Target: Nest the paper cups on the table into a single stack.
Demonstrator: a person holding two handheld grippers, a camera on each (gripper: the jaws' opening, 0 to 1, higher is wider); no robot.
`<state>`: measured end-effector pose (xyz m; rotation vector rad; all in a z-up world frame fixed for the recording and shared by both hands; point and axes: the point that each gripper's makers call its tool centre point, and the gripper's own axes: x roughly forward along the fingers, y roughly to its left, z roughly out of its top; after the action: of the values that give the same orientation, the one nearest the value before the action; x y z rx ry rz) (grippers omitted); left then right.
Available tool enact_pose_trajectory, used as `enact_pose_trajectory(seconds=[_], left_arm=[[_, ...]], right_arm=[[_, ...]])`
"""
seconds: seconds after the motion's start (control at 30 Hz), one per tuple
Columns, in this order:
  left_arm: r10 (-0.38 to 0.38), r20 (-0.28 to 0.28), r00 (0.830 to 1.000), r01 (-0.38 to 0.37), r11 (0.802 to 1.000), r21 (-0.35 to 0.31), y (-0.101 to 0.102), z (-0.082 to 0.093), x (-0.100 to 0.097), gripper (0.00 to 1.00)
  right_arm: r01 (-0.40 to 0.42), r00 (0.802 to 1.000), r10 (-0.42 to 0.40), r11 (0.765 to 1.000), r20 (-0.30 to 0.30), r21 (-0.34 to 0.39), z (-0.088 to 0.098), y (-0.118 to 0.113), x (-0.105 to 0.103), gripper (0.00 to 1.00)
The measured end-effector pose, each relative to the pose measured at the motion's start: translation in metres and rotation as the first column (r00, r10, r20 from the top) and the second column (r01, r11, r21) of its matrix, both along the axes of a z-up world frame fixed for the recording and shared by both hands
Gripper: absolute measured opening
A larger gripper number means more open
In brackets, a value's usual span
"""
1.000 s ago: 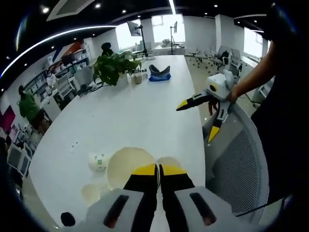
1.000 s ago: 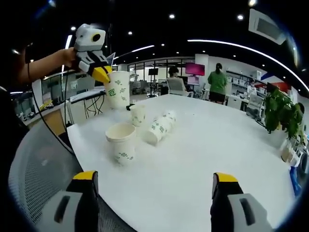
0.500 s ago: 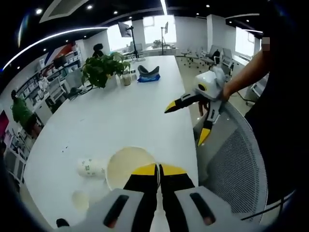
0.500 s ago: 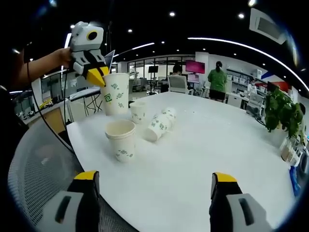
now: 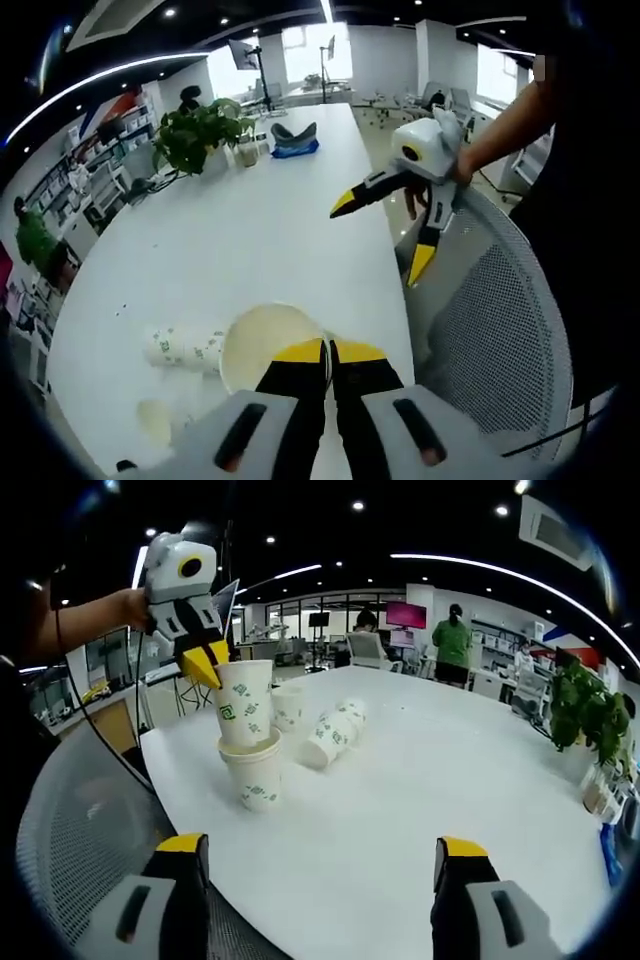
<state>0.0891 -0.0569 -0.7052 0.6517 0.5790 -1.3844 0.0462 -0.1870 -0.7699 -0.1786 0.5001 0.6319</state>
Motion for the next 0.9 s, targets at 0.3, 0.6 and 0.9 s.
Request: enact_pose_trajectory(seconds=[0.3, 0.6, 0.9], left_arm=[[-0.004, -0.017, 1.000, 0.004, 1.000, 0.004, -0.012, -0.006, 0.000, 0.00], [-0.015, -0.043, 0.999, 0.016, 1.000, 0.025, -0.016, -0.021, 0.000, 0.00], [-0.017, -0.090, 0.996, 0.020, 0.999, 0.032, -0.017, -0.030, 0.001, 0.00]], right_arm=[[-0.003, 1.000, 0.003, 1.000, -0.006, -0.009, -0.002, 0.000, -0.001, 0.94], [-0.007, 1.000, 0.006, 1.000, -0.015, -0.019, -0.003, 0.001, -0.002, 0.93], [-0.022, 0.999, 0.021, 0.999, -0.030, -0.031, -0.006, 0.002, -0.004, 0.92]])
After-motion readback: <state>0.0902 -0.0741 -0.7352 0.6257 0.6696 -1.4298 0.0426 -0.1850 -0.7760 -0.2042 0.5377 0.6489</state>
